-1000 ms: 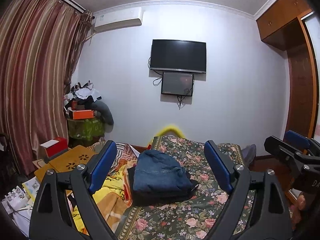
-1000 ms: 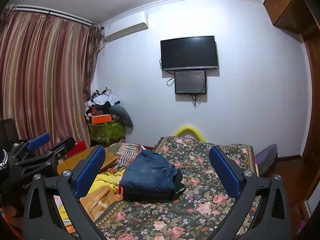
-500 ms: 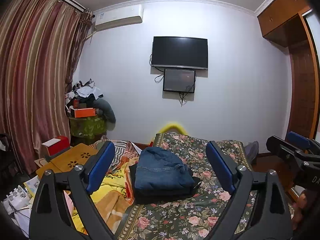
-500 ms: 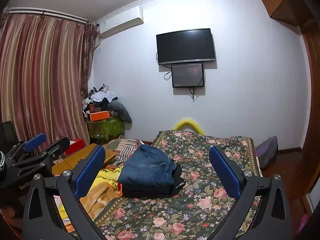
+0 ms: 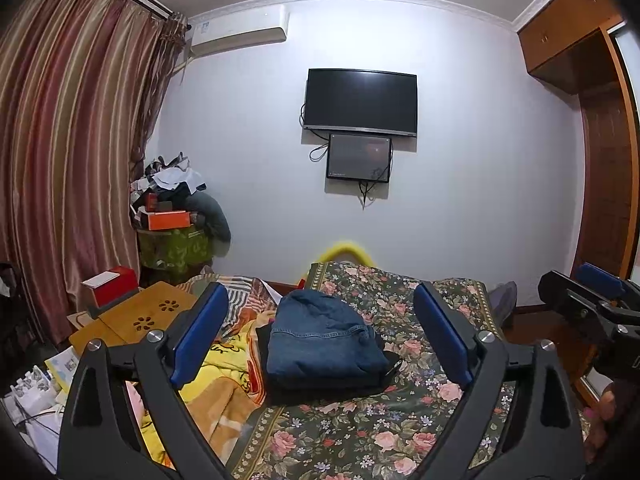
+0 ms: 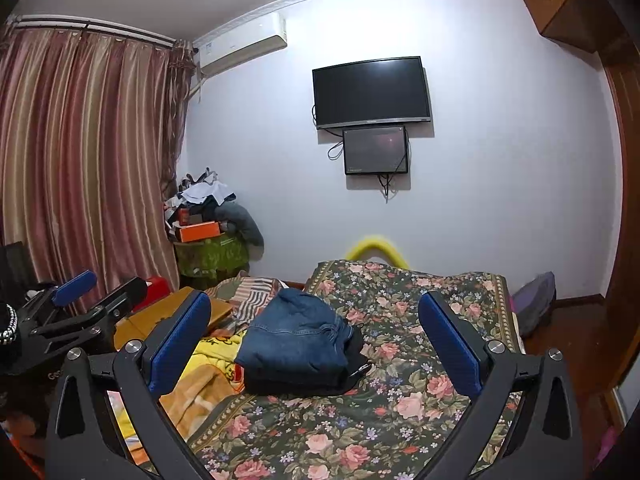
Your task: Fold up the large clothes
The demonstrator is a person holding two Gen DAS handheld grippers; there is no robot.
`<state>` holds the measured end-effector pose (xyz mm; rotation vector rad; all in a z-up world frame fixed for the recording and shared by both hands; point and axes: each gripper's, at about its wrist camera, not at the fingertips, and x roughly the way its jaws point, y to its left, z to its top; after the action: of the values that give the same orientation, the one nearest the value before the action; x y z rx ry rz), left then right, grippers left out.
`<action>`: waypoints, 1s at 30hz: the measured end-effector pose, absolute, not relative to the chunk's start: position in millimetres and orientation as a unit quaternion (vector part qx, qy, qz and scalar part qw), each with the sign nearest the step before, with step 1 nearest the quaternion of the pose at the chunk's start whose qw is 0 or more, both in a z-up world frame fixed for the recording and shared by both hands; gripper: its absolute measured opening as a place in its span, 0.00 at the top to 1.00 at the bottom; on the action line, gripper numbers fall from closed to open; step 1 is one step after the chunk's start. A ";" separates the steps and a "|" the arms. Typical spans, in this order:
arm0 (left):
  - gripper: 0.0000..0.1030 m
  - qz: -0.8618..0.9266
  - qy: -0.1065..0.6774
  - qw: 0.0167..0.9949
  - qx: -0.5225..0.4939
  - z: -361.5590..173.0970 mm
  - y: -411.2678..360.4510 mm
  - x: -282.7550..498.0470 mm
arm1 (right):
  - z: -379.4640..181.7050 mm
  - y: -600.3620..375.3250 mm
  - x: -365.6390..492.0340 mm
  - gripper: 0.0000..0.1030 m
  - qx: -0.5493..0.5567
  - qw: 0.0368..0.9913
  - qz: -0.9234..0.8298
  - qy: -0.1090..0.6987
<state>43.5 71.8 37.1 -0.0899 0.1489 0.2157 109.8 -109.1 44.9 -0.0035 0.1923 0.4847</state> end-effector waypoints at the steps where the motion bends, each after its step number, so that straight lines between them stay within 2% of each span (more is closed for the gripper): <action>1: 0.07 0.108 0.074 0.990 -0.045 36.9 71.6 43.7 | 45.5 -109.3 109.6 0.00 -0.002 0.966 0.239 0.095; 30: 0.06 0.087 0.086 0.992 -0.041 30.9 58.8 49.0 | 46.0 -110.8 109.8 0.00 -0.001 0.968 0.233 0.094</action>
<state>49.0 58.8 30.9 -0.0826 0.1726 0.1749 109.8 -110.8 46.0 -0.0017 0.1909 0.4705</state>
